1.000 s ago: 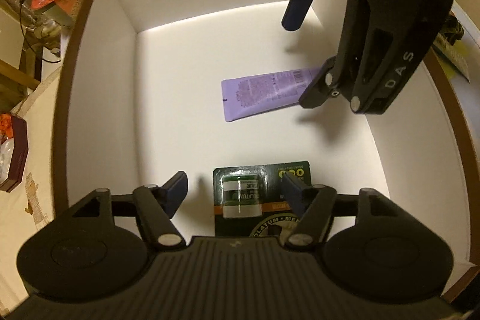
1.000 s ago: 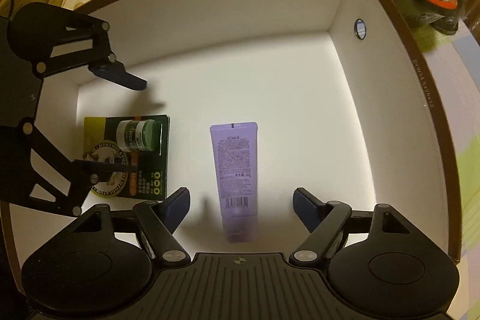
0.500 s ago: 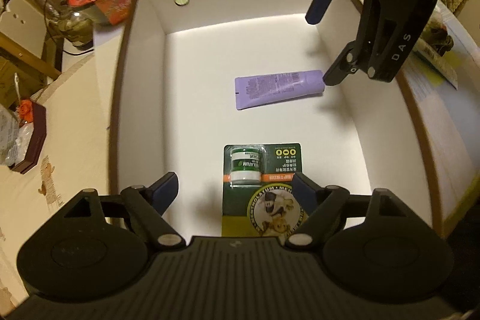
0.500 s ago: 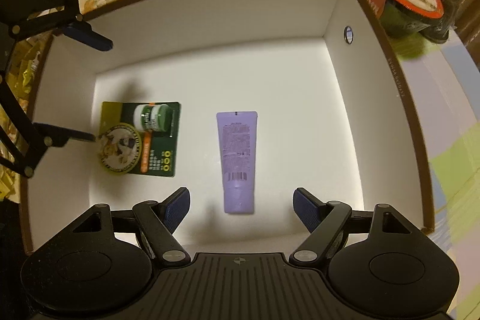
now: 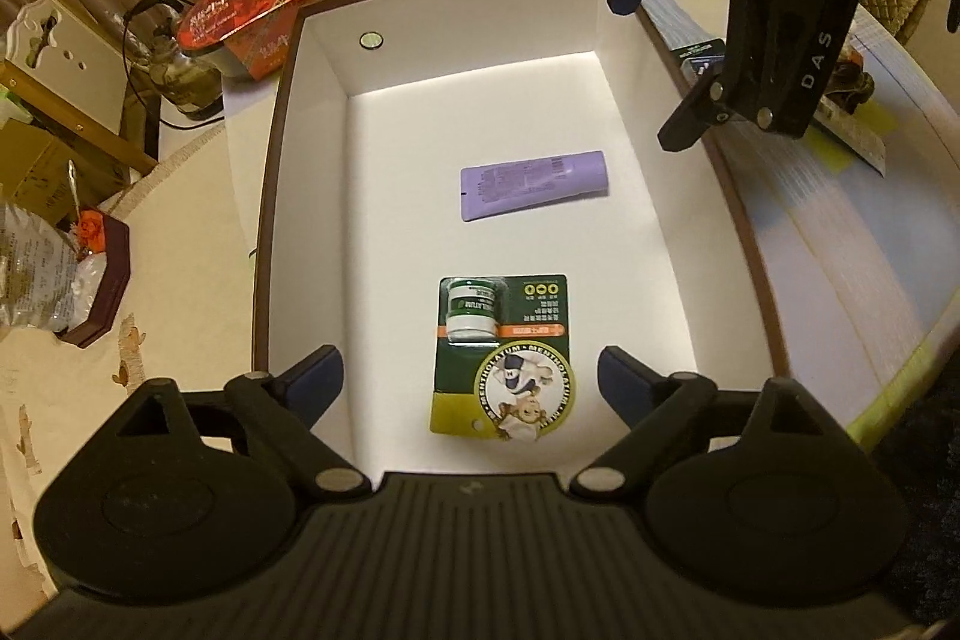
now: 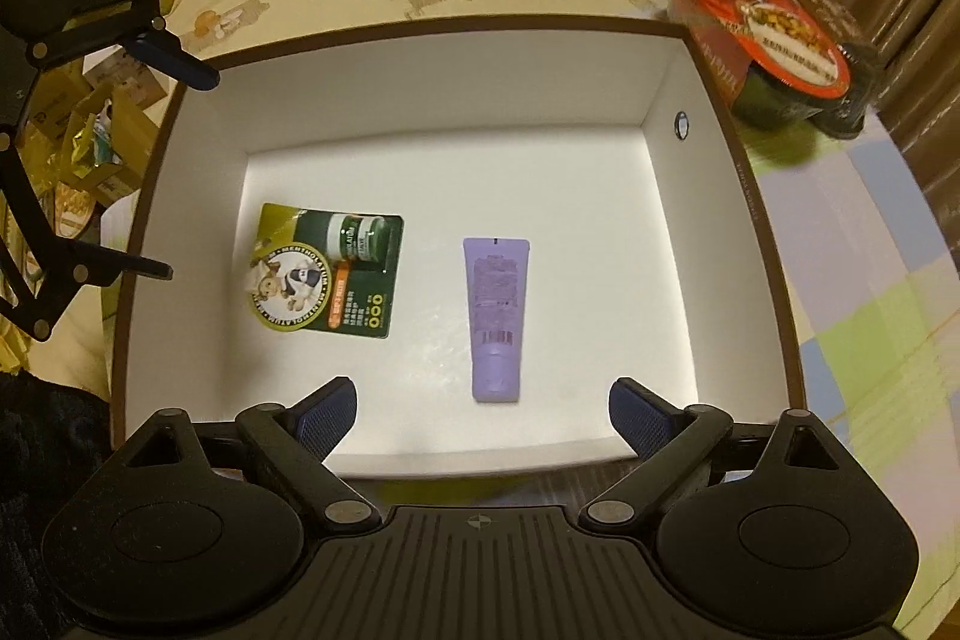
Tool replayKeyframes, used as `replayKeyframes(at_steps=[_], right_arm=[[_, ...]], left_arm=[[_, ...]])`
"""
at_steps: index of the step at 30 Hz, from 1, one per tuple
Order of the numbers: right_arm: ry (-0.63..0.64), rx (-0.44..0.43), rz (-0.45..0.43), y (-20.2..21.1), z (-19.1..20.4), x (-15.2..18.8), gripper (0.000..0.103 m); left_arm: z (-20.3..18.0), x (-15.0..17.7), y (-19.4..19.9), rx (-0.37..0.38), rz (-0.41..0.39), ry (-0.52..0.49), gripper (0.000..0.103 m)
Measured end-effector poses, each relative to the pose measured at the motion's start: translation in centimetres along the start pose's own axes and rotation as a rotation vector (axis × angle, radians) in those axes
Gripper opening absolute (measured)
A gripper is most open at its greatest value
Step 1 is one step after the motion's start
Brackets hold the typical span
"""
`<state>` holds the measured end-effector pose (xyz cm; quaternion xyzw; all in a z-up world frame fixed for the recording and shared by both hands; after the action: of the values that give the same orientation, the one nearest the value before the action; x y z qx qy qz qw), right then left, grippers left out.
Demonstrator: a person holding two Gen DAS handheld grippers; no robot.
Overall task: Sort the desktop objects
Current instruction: 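Open both grippers to drop the card and tube into the box, then move both grippers back from the box toward the remaining items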
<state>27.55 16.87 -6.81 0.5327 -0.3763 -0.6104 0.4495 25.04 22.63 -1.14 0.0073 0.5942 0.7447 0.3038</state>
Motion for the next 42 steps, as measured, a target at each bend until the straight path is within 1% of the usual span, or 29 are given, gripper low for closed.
replayKeyframes(at_steps=[11,20,29,37,42], right_arm=[[0.023,0.023,-0.054,3.5,2.0,2.4,0.094],[0.051,0.035,-0.098,5.7,3.4,4.2,0.094],[0.085,0.028,-0.143,8.1,4.7,6.8,0.094],[0.098,0.019,-0.187,10.1,4.8,9.5,0.094],[0.061,0.026,-0.215,11.6,3.7,12.1,0.094]], left_arm=[[-2.3,1.2,3.1,-0.058,-0.005,0.003,0.091],[-4.2,2.1,5.3,-0.102,-0.006,0.033,0.092],[-6.6,2.6,7.7,-0.151,-0.004,0.078,0.094],[-9.1,2.6,9.2,-0.181,0.003,0.113,0.094],[-11.1,1.9,10.1,-0.188,-0.014,0.123,0.094]])
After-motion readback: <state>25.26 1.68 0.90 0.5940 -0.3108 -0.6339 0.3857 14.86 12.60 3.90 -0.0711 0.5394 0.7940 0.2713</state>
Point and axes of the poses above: each gripper's, at about its wrist camera, not at the fingertips, and y roughly against the way its jaws point, z to its left, x to its underside, the point moved 1 cm from there along -y, roughly the way its jaws point, and after that the axes turned 7 degrees about -x, right-handed, at the moved point
